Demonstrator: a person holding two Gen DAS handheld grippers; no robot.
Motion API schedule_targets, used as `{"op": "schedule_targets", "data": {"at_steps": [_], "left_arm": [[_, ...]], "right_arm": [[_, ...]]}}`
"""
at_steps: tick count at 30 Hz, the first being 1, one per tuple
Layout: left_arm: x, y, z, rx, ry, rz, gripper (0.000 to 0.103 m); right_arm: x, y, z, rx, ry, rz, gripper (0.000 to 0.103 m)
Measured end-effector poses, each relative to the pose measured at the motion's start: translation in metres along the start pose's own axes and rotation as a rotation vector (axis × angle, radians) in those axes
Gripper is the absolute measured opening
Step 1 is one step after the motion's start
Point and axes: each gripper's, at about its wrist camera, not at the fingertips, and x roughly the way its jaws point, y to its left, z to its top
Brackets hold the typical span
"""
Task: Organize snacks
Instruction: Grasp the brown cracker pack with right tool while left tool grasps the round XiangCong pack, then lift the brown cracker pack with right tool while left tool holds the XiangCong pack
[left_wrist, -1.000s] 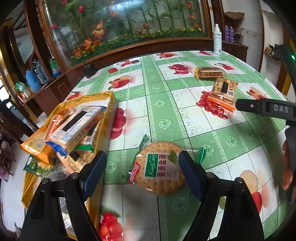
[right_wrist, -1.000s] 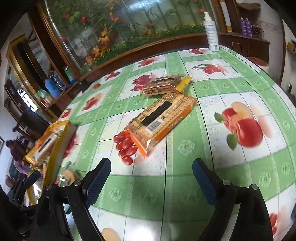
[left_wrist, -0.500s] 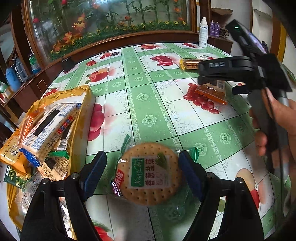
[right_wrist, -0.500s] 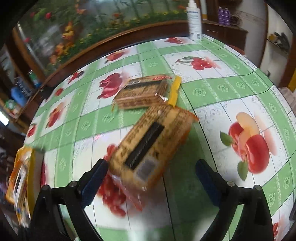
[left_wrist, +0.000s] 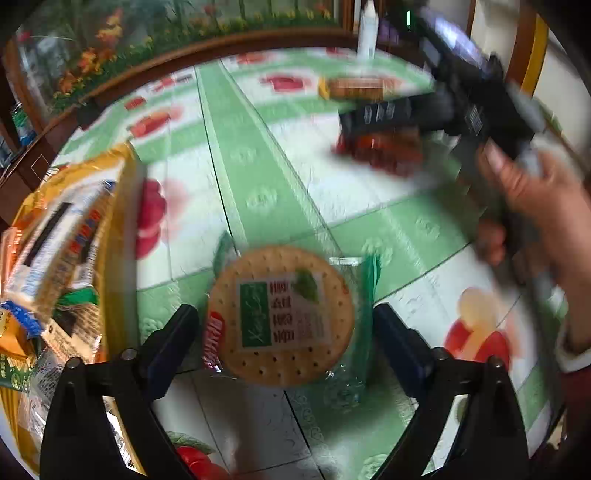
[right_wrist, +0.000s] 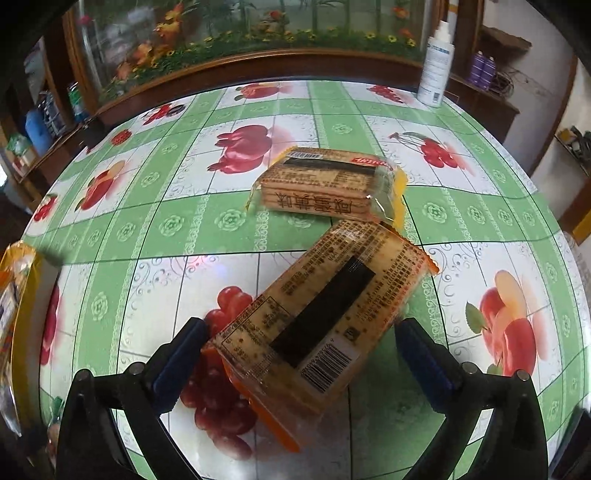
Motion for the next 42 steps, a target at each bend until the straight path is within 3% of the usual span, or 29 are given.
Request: {"op": "schedule_targets", "data": {"at_steps": [10, 17, 31, 34, 36, 37, 42], "left_arm": [[0.001, 0.002, -0.003, -0.078, -0.049, -0.001, 0.103], [-0.003, 0.007, -0.006, -0.114, -0.073, 0.022, 0.094], [-0.005, 0.006, -0.011, -0.113, -0.076, 0.027, 0.094], [-0.004, 0.005, -0.01, -0.117, -0.076, 0.029, 0.095], [-0.004, 0.005, -0.01, -0.12, -0.076, 0.03, 0.095], [-0.004, 0.005, -0.01, -0.12, -0.076, 0.031, 0.096], [-0.004, 0.005, -0.01, -0.122, -0.083, 0.035, 0.096]], "right_arm": [[0.0, -0.004, -0.002, -0.078, -0.015, 0.047, 0.1], [-0.011, -0.009, -0.012, -0.114, -0.047, 0.077, 0.082], [-0.026, -0.024, -0.032, -0.276, -0.033, 0.173, 0.071], [-0.028, -0.036, -0.034, -0.246, -0.005, 0.155, 0.077], [-0.026, -0.041, -0.034, -0.194, 0.01, 0.113, 0.1], [-0.024, -0.043, -0.033, -0.163, 0.015, 0.105, 0.102], [-0.016, -0.039, -0.023, -0.066, -0.013, 0.078, 0.103]]}}
